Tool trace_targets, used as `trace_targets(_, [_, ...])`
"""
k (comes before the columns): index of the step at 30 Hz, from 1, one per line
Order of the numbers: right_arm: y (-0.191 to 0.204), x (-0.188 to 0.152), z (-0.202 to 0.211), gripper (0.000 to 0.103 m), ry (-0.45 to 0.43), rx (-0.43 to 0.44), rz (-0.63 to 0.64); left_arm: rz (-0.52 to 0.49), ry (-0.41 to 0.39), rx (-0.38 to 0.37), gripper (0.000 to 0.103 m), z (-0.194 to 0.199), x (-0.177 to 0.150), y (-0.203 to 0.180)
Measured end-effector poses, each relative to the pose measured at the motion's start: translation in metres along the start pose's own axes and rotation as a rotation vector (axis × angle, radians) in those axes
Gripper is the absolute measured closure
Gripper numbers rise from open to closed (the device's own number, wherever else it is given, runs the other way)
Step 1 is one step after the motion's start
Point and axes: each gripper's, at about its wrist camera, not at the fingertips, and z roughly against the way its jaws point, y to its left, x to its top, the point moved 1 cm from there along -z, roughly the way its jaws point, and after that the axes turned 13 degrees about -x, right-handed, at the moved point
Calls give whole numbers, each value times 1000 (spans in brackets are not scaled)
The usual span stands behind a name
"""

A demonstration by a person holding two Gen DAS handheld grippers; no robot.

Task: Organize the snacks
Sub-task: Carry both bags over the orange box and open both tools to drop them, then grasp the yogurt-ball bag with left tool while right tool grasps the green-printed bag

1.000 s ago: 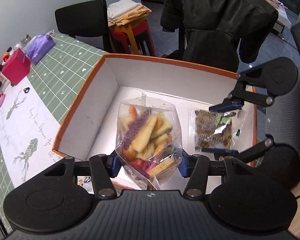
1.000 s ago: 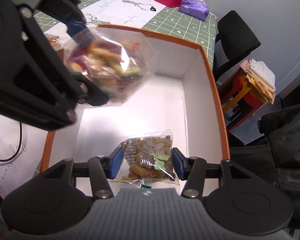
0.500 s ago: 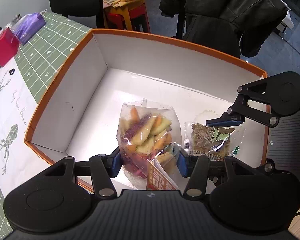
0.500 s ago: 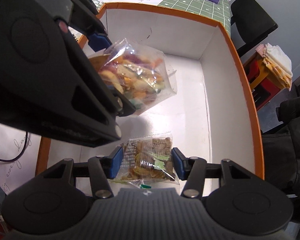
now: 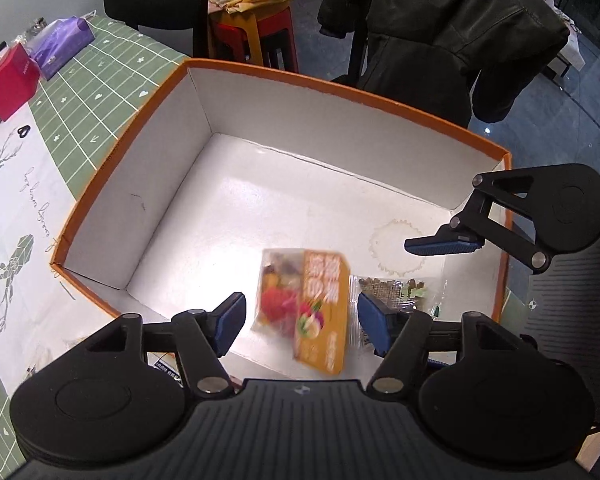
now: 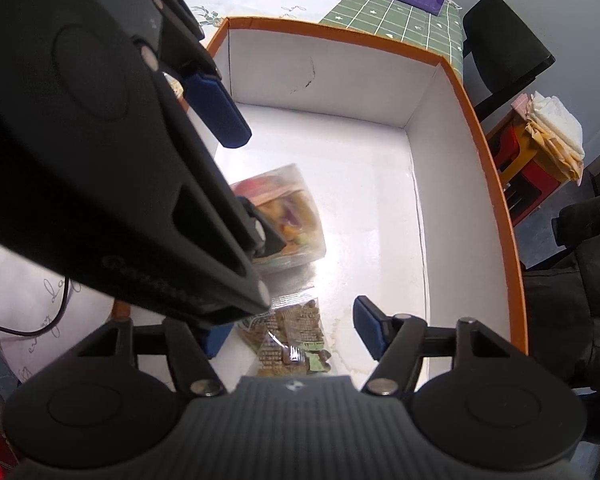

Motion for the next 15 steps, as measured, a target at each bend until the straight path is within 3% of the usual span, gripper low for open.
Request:
trace_targets(9, [6,-2,37,27,-89,-77,-42,-21,-101,24,28,58,-26,-4])
trace_targets(15, [22,-2,62,27,-168,-61,-97,28,-192,70,28,104,-57,4])
